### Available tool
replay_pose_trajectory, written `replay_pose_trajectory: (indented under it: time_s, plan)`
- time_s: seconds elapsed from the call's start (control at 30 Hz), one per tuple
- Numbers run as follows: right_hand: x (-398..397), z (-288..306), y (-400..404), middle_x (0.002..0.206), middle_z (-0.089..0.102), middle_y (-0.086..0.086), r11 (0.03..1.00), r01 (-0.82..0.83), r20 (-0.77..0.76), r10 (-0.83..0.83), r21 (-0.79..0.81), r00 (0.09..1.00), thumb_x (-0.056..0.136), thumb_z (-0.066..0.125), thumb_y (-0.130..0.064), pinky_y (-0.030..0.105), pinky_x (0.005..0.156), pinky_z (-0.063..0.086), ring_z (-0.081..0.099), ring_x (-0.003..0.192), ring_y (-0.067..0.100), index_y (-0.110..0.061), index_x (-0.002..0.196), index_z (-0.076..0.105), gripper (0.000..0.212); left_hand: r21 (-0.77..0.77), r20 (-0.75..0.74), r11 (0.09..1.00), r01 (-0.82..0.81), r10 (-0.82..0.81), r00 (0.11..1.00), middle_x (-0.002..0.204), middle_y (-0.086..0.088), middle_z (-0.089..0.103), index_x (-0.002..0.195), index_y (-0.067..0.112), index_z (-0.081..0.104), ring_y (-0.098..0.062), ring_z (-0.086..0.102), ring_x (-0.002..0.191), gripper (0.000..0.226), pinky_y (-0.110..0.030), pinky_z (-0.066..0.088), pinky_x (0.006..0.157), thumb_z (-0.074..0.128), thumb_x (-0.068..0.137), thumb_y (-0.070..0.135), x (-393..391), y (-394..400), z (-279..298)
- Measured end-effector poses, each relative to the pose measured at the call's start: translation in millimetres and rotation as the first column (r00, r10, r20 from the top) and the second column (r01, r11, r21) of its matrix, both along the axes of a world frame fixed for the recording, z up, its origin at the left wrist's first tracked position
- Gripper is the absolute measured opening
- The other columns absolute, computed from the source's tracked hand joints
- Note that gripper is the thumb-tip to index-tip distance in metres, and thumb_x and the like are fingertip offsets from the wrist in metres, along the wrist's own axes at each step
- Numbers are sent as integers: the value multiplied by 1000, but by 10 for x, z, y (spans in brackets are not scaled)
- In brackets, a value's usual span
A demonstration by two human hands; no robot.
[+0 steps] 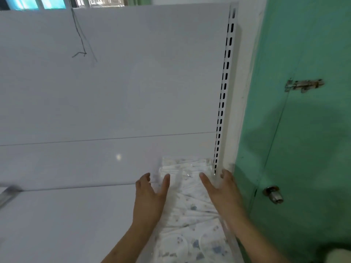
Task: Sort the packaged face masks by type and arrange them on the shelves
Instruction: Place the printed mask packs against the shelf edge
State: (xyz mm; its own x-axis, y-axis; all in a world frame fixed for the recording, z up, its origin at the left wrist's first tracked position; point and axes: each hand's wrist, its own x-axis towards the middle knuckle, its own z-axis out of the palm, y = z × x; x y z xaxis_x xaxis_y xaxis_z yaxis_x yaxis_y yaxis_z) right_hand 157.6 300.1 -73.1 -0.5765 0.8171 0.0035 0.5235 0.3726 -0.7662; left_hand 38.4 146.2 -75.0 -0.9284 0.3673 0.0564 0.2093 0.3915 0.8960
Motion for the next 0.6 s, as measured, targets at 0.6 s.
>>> replay_pose_trajectory:
  time_s: [0.6]
  plan:
    - [20, -188, -5, 137, 51, 2, 997, -78, 53, 79, -17, 995, 83, 56, -66, 29, 102, 42, 50, 121, 17, -14, 146, 37, 84, -104, 25, 989, 108, -106, 994, 121, 5, 49, 145, 23, 41, -10, 57, 105, 60, -28, 45, 95, 60, 93, 47, -10, -161, -231]
